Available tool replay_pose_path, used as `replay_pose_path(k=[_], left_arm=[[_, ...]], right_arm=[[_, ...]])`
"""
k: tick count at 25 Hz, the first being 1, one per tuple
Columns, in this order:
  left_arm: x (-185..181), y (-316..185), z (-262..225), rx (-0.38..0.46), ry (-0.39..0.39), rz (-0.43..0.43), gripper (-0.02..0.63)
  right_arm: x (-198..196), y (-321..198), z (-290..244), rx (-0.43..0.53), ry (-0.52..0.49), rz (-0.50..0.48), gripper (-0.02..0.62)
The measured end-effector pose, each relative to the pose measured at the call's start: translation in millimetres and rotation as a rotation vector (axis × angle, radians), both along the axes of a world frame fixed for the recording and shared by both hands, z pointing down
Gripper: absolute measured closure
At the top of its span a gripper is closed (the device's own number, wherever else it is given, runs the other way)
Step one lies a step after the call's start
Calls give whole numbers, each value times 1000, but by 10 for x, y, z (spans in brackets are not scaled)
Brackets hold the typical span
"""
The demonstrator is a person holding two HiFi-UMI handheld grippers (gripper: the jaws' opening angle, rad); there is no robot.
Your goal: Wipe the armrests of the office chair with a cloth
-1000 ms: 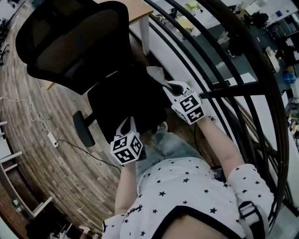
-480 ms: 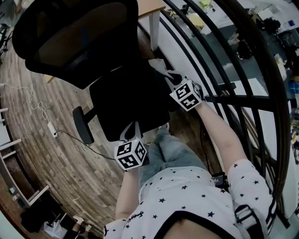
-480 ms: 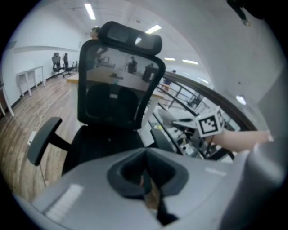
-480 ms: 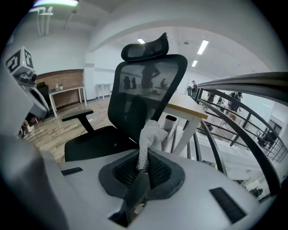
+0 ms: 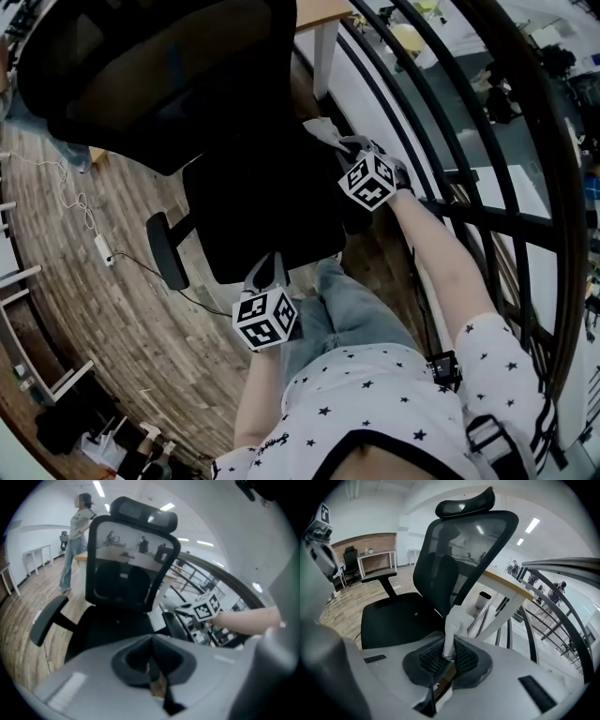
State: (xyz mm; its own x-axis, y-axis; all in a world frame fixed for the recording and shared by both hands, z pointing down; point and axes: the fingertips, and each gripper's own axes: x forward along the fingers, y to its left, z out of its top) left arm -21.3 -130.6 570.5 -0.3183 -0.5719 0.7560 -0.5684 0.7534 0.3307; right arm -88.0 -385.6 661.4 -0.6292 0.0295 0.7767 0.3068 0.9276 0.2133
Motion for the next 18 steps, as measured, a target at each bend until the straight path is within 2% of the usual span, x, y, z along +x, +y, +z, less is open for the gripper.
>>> replay_pose_path(k=[11,18], left_arm=[[-2,-119,77,0,13,9,600],[43,-76,86,-5,13,4,600]], right_arm=[[97,42,380,-34,120,-27,560],[135,40,416,-53,139,-22,560]])
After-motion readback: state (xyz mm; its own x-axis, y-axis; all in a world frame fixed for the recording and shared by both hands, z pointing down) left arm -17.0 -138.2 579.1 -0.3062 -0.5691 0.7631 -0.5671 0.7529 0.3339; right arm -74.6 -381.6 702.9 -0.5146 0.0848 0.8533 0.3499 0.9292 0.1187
